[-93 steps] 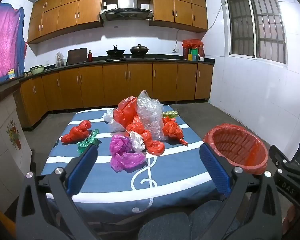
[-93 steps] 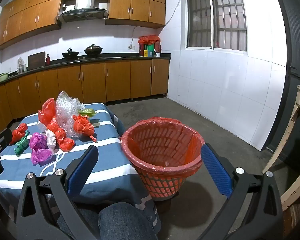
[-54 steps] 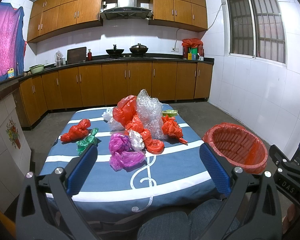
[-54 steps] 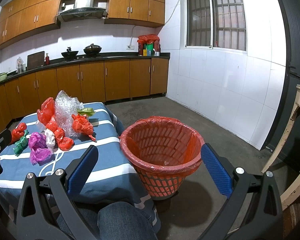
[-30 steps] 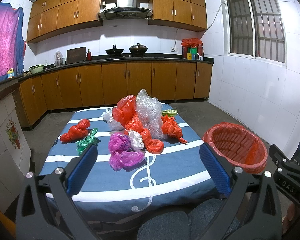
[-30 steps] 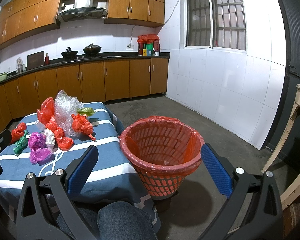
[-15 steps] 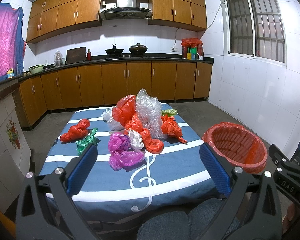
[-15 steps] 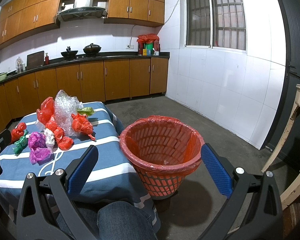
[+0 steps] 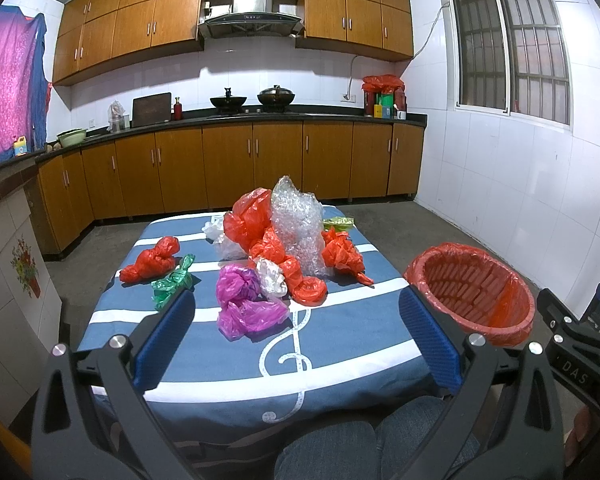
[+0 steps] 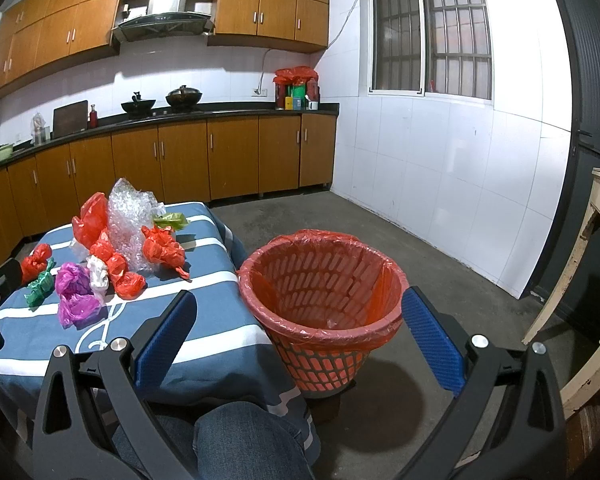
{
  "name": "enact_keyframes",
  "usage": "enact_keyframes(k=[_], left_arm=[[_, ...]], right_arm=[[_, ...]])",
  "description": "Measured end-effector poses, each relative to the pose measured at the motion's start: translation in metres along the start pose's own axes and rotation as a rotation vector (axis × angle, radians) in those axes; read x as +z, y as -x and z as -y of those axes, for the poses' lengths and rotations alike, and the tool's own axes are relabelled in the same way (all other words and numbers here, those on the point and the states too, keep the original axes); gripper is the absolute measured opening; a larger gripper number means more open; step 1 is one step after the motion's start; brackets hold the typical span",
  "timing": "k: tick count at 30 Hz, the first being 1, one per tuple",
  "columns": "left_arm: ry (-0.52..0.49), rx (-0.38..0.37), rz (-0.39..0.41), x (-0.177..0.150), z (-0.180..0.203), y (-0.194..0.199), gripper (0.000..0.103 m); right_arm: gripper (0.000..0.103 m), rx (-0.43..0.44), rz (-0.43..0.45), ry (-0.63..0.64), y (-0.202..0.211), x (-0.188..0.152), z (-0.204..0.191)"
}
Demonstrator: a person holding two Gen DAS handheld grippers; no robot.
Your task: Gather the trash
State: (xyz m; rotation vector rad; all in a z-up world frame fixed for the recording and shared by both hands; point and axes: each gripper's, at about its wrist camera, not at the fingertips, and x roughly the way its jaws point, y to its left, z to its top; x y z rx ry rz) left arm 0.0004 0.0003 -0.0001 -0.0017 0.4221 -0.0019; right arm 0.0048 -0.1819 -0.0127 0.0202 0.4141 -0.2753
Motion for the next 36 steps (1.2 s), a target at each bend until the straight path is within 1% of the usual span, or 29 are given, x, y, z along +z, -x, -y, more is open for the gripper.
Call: enact_keyframes(k=[8, 13, 17, 23, 26, 30, 34, 36], left_arm=[[0.002, 0.005, -0.001, 0.000, -0.001, 0.000, 0.099], [0.017, 0.035, -0.003, -0.002, -0.010, -0.005, 0.099], [0.049, 0.074, -0.016, -0.003, -0.028, -0.011, 0.099], [0.119, 0.164, -0.061, -0.007, -0.073, -0.029, 0.099], [0.140, 0.195, -0.078, -0.009, -0.090, -0.040, 0.099], [0.149, 0.211, -0.099, -0.008, -0.103, -0.062, 0.099], [0.155, 0.194, -0.129, -0.005, -0.107, -0.095, 0.099], [0.161, 0.183, -0.141, -0.002, -0.109, -0.112, 0.099]], right_arm=[[0.101, 0.003, -0.004, 0.001, -0.001, 0.001, -0.002], [0.101, 0.034, -0.011, 0.006, -0.010, 0.003, -0.007], [0.101, 0.092, -0.030, 0.019, -0.024, 0.005, -0.021], [0.101, 0.153, -0.050, 0.043, -0.047, 0.009, -0.048], [0.101, 0.170, -0.050, 0.056, -0.059, 0.016, -0.060], [0.101, 0.205, -0.058, 0.072, -0.082, 0.025, -0.078], [0.101, 0.244, -0.074, 0.088, -0.112, 0.033, -0.097], [0.097, 0.264, -0.085, 0.094, -0.127, 0.035, -0.107]])
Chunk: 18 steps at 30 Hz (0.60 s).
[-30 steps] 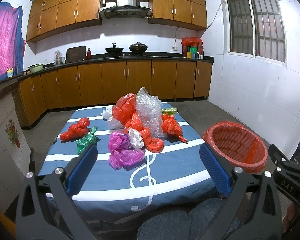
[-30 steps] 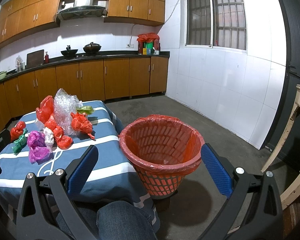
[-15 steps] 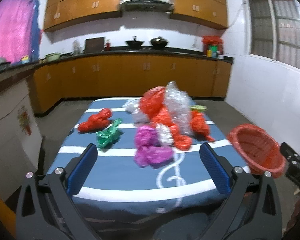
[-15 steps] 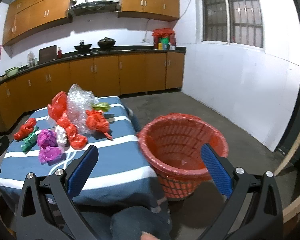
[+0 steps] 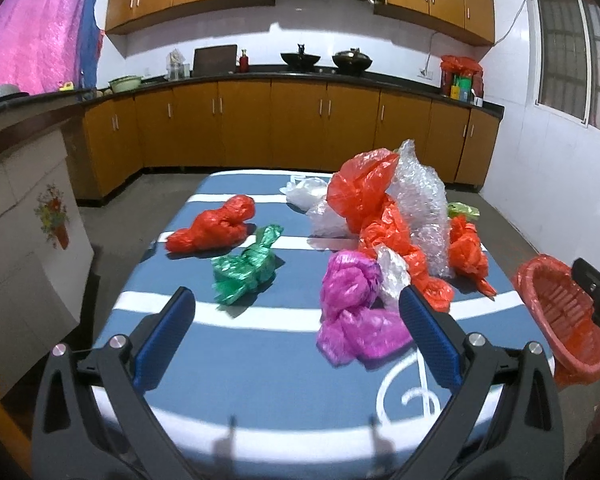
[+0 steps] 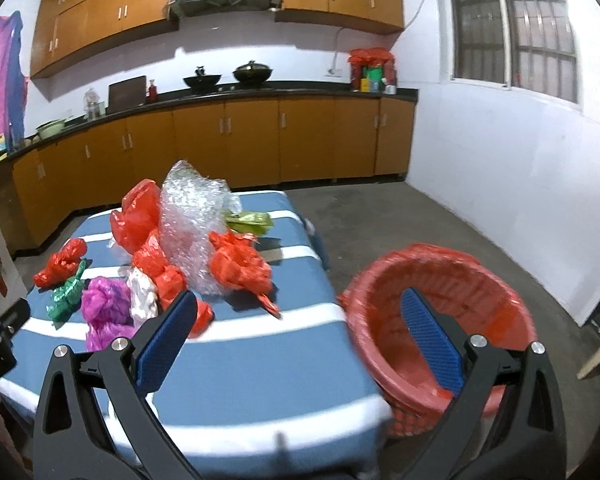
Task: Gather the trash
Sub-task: 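Close the left tool on the pink bag while the right tool grasps a red bag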
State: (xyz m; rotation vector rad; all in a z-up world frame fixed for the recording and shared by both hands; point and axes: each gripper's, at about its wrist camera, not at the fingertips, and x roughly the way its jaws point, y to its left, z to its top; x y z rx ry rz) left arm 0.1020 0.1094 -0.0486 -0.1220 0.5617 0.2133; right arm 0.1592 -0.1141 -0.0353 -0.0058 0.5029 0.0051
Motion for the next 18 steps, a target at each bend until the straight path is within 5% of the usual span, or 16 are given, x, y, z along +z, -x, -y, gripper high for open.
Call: enact_keyframes(k=[6, 18], left_arm=[[-0.015, -0.044, -0.053, 0.010, 0.011, -0.051, 0.096], [-0.051, -0.108, -0.175, 0.004, 0.028, -0.110, 0.075]], right_arm=[[0.086, 0.062, -0.069, 0.000, -0.056, 0.008, -0.012], [0.086, 0.090, -0.153, 0.018, -0.133, 0.010, -0.031]])
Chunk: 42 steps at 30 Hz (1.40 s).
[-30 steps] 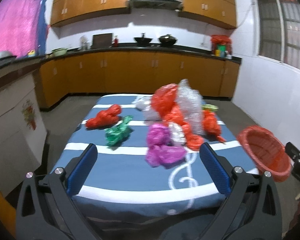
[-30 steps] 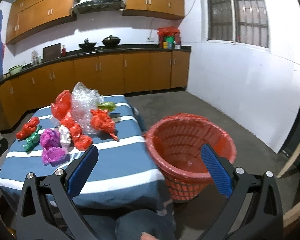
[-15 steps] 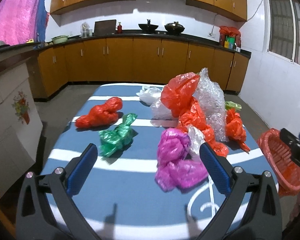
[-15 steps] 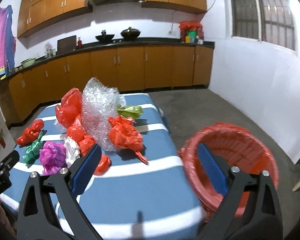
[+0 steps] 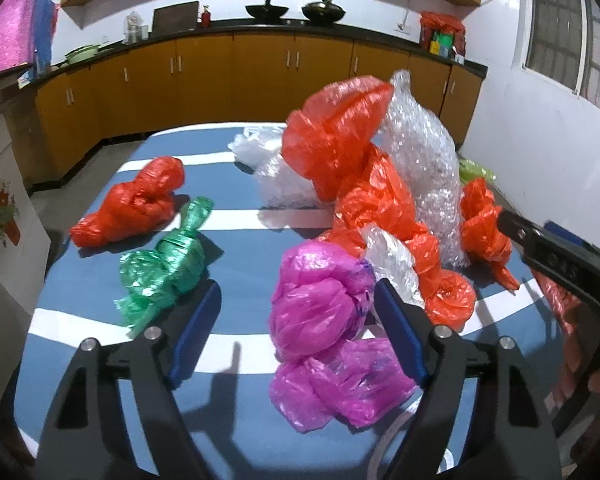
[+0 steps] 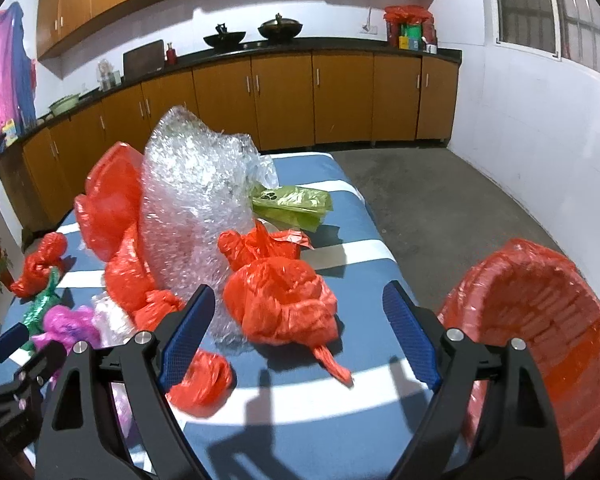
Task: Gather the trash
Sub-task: 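Close the left tool on the pink bag while the right tool grasps a red bag, then carry the pink bag and red bag in both tools over the red basket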
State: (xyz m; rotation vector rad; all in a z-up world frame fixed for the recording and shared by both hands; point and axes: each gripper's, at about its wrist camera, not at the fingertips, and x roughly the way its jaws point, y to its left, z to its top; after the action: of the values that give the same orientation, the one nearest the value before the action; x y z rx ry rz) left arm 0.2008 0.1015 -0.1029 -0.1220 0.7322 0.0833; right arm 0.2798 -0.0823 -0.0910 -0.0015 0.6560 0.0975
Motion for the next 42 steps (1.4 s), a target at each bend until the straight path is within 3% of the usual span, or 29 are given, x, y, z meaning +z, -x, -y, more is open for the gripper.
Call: enact_keyframes(k=[6, 9, 16, 22, 30, 42], left_arm=[[-0.013, -0.013, -0.036, -0.004, 0.004, -0.013, 0.066], [-0.003, -0.029, -0.046, -0.005, 0.002, -0.016, 0.057], [-0.010, -0.052, -0.027, -0.006, 0.001, -0.015, 0.045], [0.001, -0.057, -0.014, -0.007, -0.004, -0.009, 0.041], [0.005, -0.057, 0.015, -0.006, -0.008, 0.000, 0.037], [0.015, -0.063, 0.072, 0.003, -0.010, 0.029, 0.037]], right_arm=[[0.078, 0.012, -0.064, -0.009, -0.023, -0.003, 0.004], [0.065, 0.024, -0.089, -0.008, -0.028, -0.007, 0.004], [0.048, 0.058, -0.090, 0.000, -0.025, -0.009, 0.001], [0.042, 0.073, -0.082, -0.002, -0.018, -0.013, 0.003], [0.014, 0.111, -0.086, 0.008, -0.013, -0.017, 0.003], [0.009, 0.144, -0.030, -0.019, 0.021, -0.010, 0.011]])
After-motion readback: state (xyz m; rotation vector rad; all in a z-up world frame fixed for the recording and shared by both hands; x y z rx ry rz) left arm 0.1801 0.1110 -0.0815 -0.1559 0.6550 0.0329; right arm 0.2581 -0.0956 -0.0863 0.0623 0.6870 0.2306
